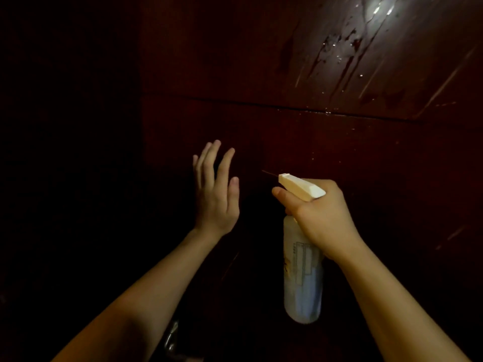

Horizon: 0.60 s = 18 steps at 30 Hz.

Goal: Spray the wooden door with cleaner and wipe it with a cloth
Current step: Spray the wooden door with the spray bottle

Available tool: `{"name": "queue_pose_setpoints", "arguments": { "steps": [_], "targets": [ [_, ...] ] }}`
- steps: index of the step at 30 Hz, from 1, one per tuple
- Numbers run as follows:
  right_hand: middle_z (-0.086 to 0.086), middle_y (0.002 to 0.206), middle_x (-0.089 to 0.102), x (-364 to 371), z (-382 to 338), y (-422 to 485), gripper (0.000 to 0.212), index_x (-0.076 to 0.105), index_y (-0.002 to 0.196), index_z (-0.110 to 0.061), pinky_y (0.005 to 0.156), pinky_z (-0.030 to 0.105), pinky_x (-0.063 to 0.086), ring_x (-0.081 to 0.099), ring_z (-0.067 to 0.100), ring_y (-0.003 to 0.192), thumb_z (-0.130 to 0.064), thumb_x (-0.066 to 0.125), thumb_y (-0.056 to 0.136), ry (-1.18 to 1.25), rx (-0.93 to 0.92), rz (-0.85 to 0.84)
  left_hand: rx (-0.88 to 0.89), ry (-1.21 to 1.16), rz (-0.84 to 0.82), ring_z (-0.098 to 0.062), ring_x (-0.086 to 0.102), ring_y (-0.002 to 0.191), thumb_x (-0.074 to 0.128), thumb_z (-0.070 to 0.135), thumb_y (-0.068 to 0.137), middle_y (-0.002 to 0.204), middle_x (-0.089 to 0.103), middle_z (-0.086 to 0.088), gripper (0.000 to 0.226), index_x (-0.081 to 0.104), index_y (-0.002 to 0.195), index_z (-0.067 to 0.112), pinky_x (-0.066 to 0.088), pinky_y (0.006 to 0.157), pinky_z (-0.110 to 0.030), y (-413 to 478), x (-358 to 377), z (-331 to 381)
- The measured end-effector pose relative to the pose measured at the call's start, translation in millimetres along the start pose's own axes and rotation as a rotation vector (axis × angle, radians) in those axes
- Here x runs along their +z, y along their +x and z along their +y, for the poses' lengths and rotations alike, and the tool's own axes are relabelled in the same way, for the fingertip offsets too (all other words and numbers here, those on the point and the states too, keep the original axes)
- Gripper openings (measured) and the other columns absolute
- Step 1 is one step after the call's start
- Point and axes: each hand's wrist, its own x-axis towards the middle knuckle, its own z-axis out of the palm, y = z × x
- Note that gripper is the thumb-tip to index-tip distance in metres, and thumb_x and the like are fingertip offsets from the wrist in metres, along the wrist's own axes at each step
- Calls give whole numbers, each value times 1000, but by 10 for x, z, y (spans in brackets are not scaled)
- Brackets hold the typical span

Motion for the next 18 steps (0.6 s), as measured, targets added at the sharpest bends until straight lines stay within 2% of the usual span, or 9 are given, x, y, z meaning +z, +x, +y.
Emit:
{"name": "queue_pose_setpoints", "arguments": {
  "steps": [3, 6, 9, 11, 13, 16, 18],
  "targets": [
    [19, 71, 68, -185, 37, -117, 36, 69, 72, -2, 61, 39, 48, 65, 22, 63, -32, 76, 91, 72, 63, 82, -23, -16, 5, -28, 19, 157, 37, 30, 105, 165, 30, -17, 52, 47, 151, 8, 1, 131, -46, -2, 31, 32],
    [3, 77, 76, -451, 100, -302, 27, 76, 72, -13, 69, 24, 50, 71, 11, 75, -32, 73, 93, 91, 130, 141, 55, 100, -37, -34, 18, 158, 46, 34, 105, 166, 22, -21, 56, 41, 154, 8, -3, 129, -56, -55, 124, 187],
    [4, 80, 77, -714, 260, -507, 24, 78, 75, -14, 72, 30, 51, 72, 18, 79, -31, 73, 92, 94, 173, 220, 238, 173, -117, -36, 20, 157, 51, 36, 104, 167, 15, -20, 62, 36, 158, 10, -5, 129, -56, -141, 320, 549],
    [12, 78, 74, -880, 384, -670, 25, 76, 74, -12, 67, 31, 49, 69, 22, 72, -30, 74, 92, 101, 190, 314, 292, 146, -141, -34, 18, 158, 50, 37, 105, 168, 14, -18, 62, 36, 158, 11, -4, 130, -53, -172, 474, 873],
    [18, 78, 71, -1042, 505, -830, 25, 75, 73, -10, 62, 27, 46, 64, 16, 66, -27, 75, 91, 116, 218, 391, 333, 101, -173, -32, 18, 158, 50, 35, 105, 168, 18, -18, 60, 36, 158, 10, 0, 131, -51, -196, 627, 1172],
    [10, 77, 74, -1263, 675, -980, 23, 77, 72, -11, 63, 22, 47, 65, 7, 67, -25, 76, 91, 127, 272, 431, 372, 39, -217, -31, 18, 158, 49, 29, 105, 168, 23, -19, 58, 35, 158, 10, 4, 131, -48, -257, 824, 1484],
    [9, 77, 74, -1424, 764, -997, 23, 77, 73, -11, 63, 21, 47, 65, 8, 67, -25, 76, 91, 119, 277, 448, 364, -1, -243, -30, 17, 159, 48, 25, 105, 168, 23, -19, 57, 35, 158, 10, 6, 132, -47, -291, 957, 1635]
  ]
}}
